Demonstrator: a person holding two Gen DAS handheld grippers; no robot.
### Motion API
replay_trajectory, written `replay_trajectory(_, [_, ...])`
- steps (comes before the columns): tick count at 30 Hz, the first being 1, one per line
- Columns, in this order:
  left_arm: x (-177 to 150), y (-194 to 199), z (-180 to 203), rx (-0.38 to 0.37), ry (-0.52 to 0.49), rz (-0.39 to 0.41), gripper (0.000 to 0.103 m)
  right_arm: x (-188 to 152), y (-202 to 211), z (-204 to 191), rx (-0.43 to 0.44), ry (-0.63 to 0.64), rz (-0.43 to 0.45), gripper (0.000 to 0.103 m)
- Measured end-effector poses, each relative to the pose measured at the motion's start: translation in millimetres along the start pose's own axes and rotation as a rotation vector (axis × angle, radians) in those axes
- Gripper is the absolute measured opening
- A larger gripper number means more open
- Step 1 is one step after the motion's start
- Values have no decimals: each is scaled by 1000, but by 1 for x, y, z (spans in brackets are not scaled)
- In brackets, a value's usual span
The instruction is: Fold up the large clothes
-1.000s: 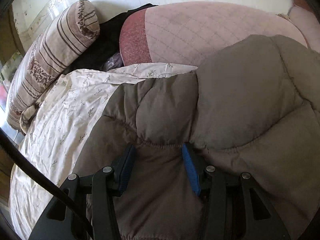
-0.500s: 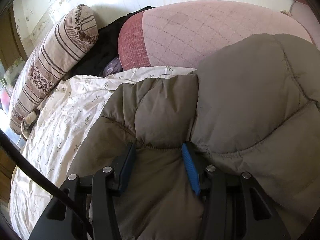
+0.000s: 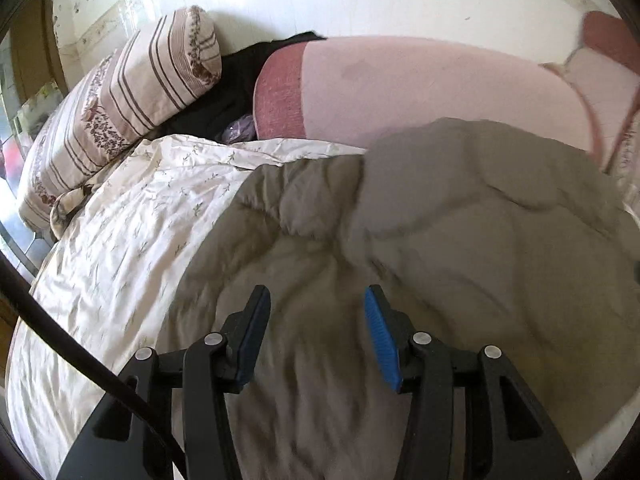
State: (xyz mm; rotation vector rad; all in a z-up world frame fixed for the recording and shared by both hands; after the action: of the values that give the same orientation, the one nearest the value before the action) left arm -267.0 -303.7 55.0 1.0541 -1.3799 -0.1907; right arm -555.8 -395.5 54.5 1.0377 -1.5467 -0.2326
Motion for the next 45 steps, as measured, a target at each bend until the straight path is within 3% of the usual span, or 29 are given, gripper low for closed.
replay_trajectory(2, [-12,14,8,-15,-17,0,49,-16,8,-12,13,-1,-7,45])
replay_trajectory(5, [-30,32,19,-23,-25,-1,50,-39,14,-30,5,21,-18,35])
replay_trajectory(7, [-35,36,20,-3,-16,9,51,-45,12,-35,21,15,-25,34])
replay_trajectory(10, [-40,24,18,24,2,1,53,-48,0,-37,-23,64,-20,34])
replay_trajectory(15, [-43,1,24,13,-32,-31,55,-55,-35,-21,-6,32,-111,35])
replay_trajectory(21, [-44,-15,28,-4,-44,-85,55,-60,-51,-20,-21,48,-158,35])
replay_trajectory(30, [-35,-3,21,-31,-18,-98,55,-50,-27,-11,66,-14,-166,34])
replay_trajectory(33, [-25,14,3,-13,11,-54,55,-35,3,3,42,-40,-88,34])
replay_trajectory(38, [-20,20,-32,34,73,-33,55,-21,17,52,-71,-129,-58,34])
replay_trajectory(41, [-29,6,-51,56,123,-90,55,-22,11,83,-105,-226,-92,34])
replay_trajectory(45, [-40,-16,-56,57,148,-189,55,-27,0,96,-105,-303,-148,34])
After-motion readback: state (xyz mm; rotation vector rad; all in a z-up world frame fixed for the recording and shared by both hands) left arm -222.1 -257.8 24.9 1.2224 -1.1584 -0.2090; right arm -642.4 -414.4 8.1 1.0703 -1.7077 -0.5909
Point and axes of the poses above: each gripper's, at about its wrist camera, not at the fingertips, and y roughly against the way its jaws point, z to its right, x to its top, the point moved 2 cm from there along -y, roughly the way its jaws point, and after that the axes turned 3 degrees about -y, right-handed, at the moved point
